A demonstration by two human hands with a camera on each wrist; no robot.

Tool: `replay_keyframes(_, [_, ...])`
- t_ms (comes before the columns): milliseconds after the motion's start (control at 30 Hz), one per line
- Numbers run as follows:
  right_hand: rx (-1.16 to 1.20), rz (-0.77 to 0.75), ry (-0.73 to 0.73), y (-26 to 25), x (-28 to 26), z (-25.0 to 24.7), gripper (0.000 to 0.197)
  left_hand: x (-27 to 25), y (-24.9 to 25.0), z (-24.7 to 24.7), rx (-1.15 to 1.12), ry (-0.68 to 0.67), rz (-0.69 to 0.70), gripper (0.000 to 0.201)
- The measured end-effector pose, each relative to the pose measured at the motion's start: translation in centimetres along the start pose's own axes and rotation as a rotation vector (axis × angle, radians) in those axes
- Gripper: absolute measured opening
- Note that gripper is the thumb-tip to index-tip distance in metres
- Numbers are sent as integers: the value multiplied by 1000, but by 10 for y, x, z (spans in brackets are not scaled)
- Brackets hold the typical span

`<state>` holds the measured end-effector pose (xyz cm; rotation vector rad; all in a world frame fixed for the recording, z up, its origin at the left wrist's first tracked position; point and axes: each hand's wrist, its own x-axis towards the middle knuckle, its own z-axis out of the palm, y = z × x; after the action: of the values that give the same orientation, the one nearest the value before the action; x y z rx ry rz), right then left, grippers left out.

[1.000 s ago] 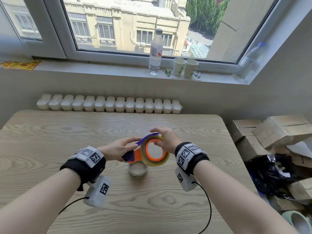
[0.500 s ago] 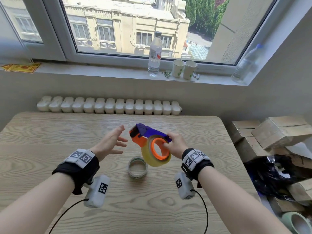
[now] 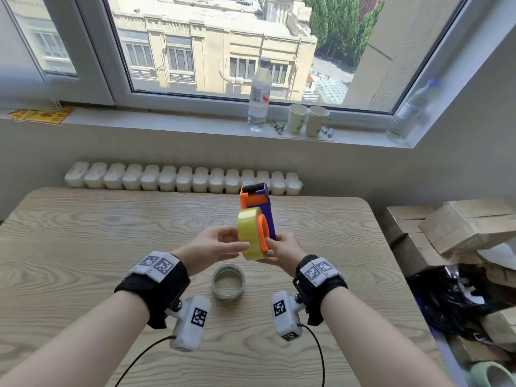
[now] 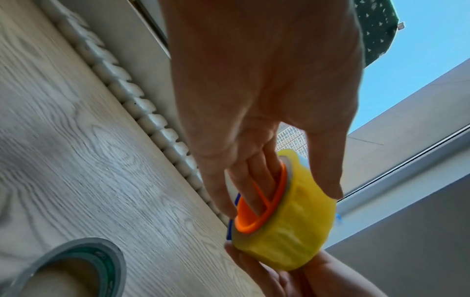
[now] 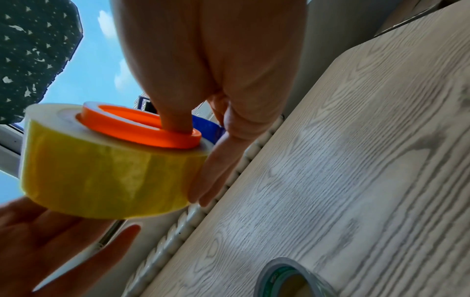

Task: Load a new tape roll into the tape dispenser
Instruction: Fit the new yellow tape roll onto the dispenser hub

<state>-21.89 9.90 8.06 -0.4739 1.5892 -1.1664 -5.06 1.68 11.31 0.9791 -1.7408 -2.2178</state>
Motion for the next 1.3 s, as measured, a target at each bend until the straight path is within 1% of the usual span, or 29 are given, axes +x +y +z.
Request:
replay_keyframes(67, [36, 32, -17, -1, 0, 3, 30, 3, 2, 2, -44, 3, 10, 48])
replay_keyframes(100, [40, 44, -24, -3, 0, 4, 31, 3, 4, 3, -68, 5, 17, 47])
replay_keyframes(200, [38, 64, -50, -4, 3, 4, 32, 5, 7, 3, -141, -10, 37, 51])
replay_keyframes(300, [-5, 75, -81, -4, 4, 5, 35, 5, 7, 2, -201, -35, 48, 46])
replay_keyframes(400, [-77, 51, -69, -9, 8, 6, 40, 7, 6, 0, -189, -27, 68, 44])
replay_keyframes(467, [-176, -16, -6, -13, 12, 5, 43, 7, 7, -1, -155, -22, 83, 41])
replay_keyframes(533, [-308, -150, 99, -19, 15, 5, 45, 8, 8, -3, -116, -18, 93, 37])
replay_keyframes(600, [-338, -307, 190, -29, 12, 6, 44, 9, 10, -4, -86, -8, 100, 33])
replay_keyframes(667, [-319, -425, 218, -40, 8, 8, 40, 9, 13, -5, -69, -6, 103, 34])
replay_keyframes(733, [-320, -505, 189, -50, 4, 10, 38, 10, 14, -6, -55, -8, 112, 42])
replay_keyframes(867, [-407, -573, 122, -56, -1, 11, 42, 11, 17, -8, -67, 33, 143, 40])
replay_keyframes(967, [-517, -616, 90, -54, -5, 13, 44, 11, 18, -10, -61, 30, 151, 35])
replay_keyframes(1033, [-555, -640, 61, -53, -7, 15, 44, 10, 19, -10, -48, 39, 150, 38])
replay_keyframes(1133, [-579, -685, 73, -52, -9, 17, 43, 10, 20, -9, -29, 59, 151, 47])
replay_keyframes(1300, [-599, -743, 96, -50, -10, 18, 38, 10, 21, -9, -47, 76, 163, 50])
